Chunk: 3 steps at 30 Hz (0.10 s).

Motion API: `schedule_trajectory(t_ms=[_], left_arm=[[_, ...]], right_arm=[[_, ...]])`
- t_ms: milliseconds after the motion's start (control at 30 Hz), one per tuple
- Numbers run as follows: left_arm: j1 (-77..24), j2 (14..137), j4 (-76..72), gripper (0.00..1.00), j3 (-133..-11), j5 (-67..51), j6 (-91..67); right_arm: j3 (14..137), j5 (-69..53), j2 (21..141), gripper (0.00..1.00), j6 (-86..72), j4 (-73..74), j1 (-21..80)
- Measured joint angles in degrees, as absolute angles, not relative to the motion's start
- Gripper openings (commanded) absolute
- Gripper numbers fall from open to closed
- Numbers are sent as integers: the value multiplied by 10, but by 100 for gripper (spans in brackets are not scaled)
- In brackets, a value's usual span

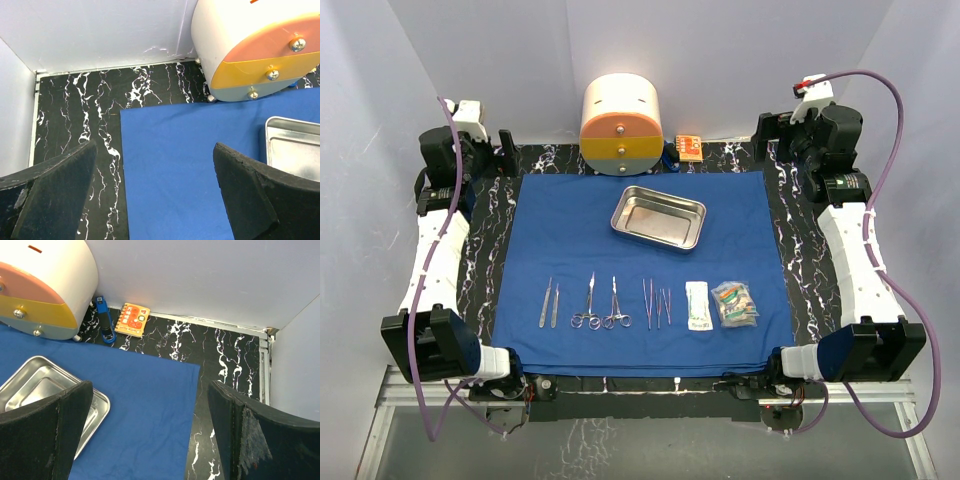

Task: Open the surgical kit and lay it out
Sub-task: Reset both arms

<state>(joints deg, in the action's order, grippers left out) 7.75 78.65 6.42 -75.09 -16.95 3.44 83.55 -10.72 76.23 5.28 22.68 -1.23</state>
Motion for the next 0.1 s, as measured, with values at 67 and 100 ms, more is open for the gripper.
schedule_trajectory(t_ms=[67, 100], left_arm=[[77, 787, 65, 99, -751, -170, 35], [77, 787, 65, 99, -751, -172, 37]], right_arm=[[835, -108, 762, 98, 54, 227, -12], [835, -108, 762, 98, 55, 227, -12]])
